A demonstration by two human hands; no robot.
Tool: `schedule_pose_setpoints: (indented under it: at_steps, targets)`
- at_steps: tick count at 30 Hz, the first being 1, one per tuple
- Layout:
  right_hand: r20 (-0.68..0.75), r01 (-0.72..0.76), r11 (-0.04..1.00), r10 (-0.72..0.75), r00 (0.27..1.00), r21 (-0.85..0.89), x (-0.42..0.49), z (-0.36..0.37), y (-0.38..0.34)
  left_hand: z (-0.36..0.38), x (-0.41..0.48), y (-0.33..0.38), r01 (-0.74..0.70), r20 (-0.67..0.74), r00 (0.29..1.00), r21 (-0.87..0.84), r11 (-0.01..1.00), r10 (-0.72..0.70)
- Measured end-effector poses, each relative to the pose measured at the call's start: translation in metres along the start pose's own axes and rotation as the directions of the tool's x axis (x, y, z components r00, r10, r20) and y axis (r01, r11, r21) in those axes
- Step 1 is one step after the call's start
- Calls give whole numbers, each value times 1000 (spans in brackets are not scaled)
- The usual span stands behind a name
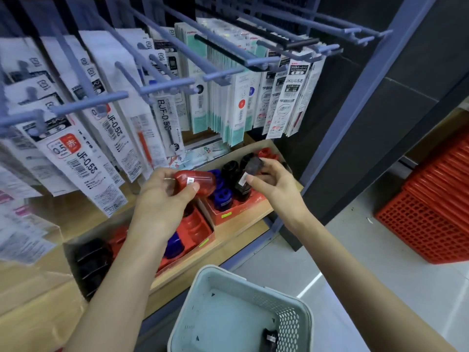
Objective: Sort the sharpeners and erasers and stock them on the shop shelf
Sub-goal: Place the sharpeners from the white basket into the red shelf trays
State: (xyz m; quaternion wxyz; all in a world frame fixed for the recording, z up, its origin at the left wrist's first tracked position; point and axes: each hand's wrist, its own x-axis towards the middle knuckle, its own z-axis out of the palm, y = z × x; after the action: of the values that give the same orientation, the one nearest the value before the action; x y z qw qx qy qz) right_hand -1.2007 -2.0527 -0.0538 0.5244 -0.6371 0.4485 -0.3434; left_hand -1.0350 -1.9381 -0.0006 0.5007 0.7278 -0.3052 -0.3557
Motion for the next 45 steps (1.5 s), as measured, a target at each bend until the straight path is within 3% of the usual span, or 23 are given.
schedule_pose_setpoints:
  at_steps: [5,8,10,13,15,17,18,21,24,26,28,30,37,41,43,45]
  targets:
    - [136,38,994,-52,989,101,-33,48,-3,-35,10,-17,-4,-117,993,138,990,21]
    - [134,90,996,-85,987,-29,-46,72,1,-54,10,-21,0,-185,982,165,986,31]
    - [102,150,956,-128,986,-252,-50,86,2,-59,11,-22,-1,-197,980,162,987,33]
    - [50,269,743,-303,952,-613,-49,100,3,-60,11,-23,7,-167,986,159,987,20]
    - [96,360,516,-468,879,-777,-45,105,10,-61,12,-22,6,-163,987,151,989,19]
    - [151,379,352,-531,834,-856,-44,108,17,-64,12,-22,8,-166,986,138,990,16]
    - [172,394,331,-537,826,-858,-43,109,20,-65,12,-21,5,-164,986,129,992,16]
    - [195,439,394,-524,829,-807,-40,104,21,-69,8,-16,8,-151,989,88,996,6]
    - [150,359,676,-349,925,-644,-45,94,9,-66,3,-10,30,-75,997,-25,999,-32]
    - [72,230,898,-219,973,-375,-52,85,-5,-59,-3,-5,32,21,999,-98,995,-30]
    - [65,77,994,-82,995,72,-58,79,-21,-52,-7,-1,24,90,996,-159,987,-9]
    - [103,-13,949,-20,994,314,-60,75,-31,-44,-10,2,15,131,991,-204,979,12]
    - [-14,39,931,-36,999,364,-61,51,-30,-13,-17,4,-140,170,975,-17,990,141]
    - [-144,43,922,15,989,386,-52,25,-20,5,-12,-1,-133,190,977,166,977,101]
    - [-110,9,867,53,992,499,-45,10,-16,14,-9,-2,-127,181,978,143,981,101]
    - [17,-46,841,44,999,539,-43,2,-13,21,-8,0,-119,171,980,62,991,107]
